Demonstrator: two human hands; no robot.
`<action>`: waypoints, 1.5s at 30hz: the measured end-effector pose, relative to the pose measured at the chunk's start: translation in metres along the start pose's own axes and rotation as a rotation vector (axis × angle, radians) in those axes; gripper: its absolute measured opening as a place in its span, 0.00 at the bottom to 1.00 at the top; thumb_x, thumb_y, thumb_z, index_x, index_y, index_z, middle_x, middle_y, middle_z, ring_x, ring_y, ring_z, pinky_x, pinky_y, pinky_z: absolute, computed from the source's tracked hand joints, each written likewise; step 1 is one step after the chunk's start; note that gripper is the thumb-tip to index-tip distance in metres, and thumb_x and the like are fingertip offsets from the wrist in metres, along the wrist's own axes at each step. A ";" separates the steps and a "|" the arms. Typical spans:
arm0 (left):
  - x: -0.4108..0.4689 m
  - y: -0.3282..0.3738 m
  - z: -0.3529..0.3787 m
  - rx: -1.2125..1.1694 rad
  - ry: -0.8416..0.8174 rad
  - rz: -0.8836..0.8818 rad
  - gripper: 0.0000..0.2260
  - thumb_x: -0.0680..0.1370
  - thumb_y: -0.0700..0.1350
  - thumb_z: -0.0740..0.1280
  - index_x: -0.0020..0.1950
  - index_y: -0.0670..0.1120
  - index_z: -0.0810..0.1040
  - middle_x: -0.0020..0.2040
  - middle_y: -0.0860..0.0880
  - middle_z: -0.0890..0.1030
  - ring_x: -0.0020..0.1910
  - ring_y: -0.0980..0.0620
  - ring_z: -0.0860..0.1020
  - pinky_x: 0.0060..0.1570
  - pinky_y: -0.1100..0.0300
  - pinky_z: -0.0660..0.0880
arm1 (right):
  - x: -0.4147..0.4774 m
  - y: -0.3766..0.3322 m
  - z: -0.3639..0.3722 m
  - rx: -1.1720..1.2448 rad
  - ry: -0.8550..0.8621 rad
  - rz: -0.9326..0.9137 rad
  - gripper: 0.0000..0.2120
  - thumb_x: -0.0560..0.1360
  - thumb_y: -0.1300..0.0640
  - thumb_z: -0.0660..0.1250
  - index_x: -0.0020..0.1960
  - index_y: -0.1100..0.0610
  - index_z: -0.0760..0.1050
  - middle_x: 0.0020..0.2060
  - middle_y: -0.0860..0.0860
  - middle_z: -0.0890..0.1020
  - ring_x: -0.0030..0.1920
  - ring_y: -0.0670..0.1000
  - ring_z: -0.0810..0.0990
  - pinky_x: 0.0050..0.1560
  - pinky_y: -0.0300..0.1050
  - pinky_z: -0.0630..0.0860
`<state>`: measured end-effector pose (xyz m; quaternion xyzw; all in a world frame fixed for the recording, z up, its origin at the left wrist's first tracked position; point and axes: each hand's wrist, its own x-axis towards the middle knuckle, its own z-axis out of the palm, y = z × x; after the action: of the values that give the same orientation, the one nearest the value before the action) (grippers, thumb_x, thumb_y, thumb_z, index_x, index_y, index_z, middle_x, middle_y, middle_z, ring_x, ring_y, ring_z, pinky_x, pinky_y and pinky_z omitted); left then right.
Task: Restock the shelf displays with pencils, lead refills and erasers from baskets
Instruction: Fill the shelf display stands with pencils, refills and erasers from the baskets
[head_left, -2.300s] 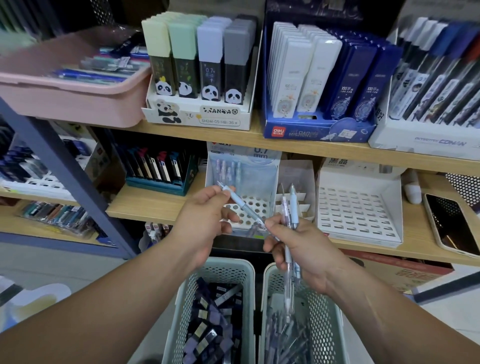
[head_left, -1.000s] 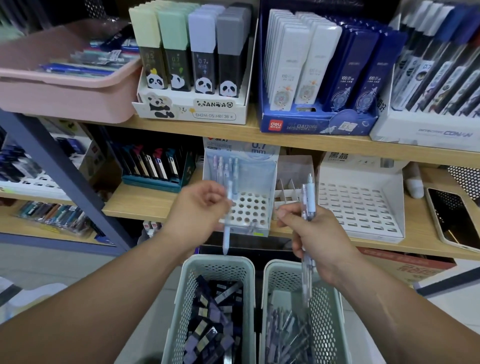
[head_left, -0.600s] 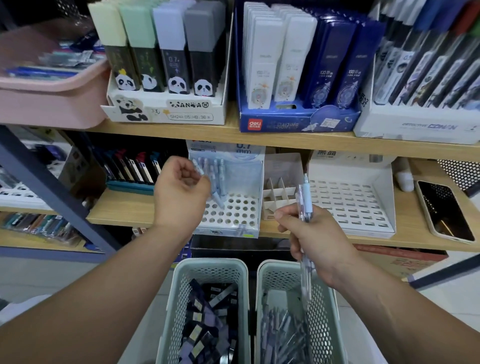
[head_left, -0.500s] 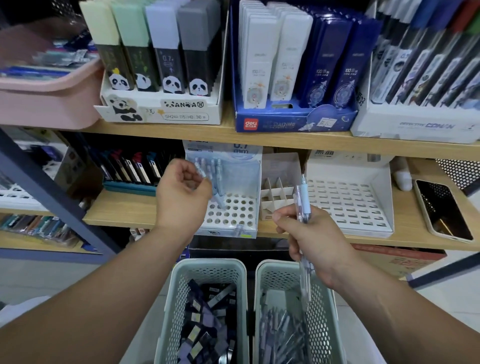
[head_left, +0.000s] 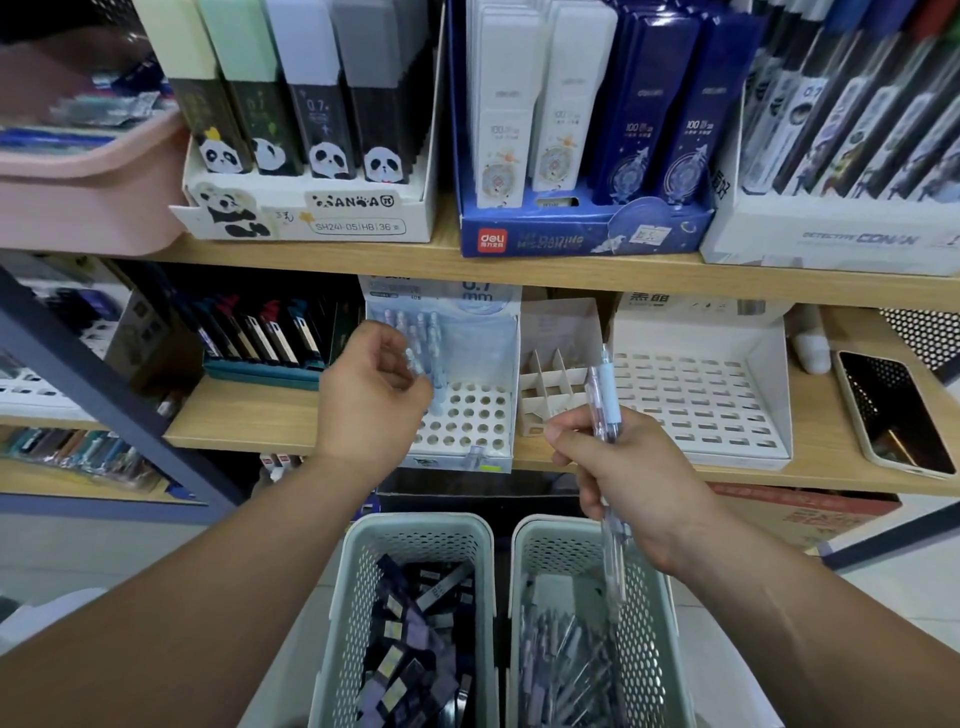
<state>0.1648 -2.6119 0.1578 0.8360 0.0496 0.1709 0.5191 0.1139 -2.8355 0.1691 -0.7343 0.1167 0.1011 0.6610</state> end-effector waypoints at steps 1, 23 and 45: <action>0.000 0.000 0.000 0.013 0.002 0.009 0.12 0.73 0.35 0.72 0.49 0.50 0.75 0.36 0.53 0.76 0.32 0.61 0.75 0.36 0.68 0.74 | 0.000 0.000 -0.001 0.000 -0.001 0.002 0.04 0.77 0.58 0.72 0.51 0.57 0.81 0.37 0.54 0.81 0.23 0.49 0.70 0.25 0.41 0.68; 0.006 -0.005 0.017 0.126 0.028 0.000 0.05 0.72 0.38 0.74 0.41 0.45 0.79 0.36 0.54 0.80 0.35 0.61 0.77 0.44 0.63 0.79 | -0.001 0.000 0.006 0.183 -0.137 0.045 0.05 0.79 0.61 0.68 0.54 0.62 0.79 0.31 0.53 0.73 0.26 0.50 0.68 0.26 0.42 0.67; -0.072 0.037 -0.006 -0.144 -0.802 -0.339 0.04 0.77 0.42 0.72 0.50 0.42 0.84 0.35 0.47 0.83 0.34 0.53 0.80 0.33 0.60 0.74 | -0.013 -0.023 0.019 0.424 0.192 0.057 0.14 0.74 0.48 0.75 0.46 0.57 0.76 0.32 0.51 0.79 0.35 0.50 0.81 0.33 0.44 0.80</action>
<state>0.0920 -2.6422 0.1767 0.7779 -0.0315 -0.2517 0.5750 0.1084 -2.8137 0.1933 -0.5818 0.2185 0.0227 0.7831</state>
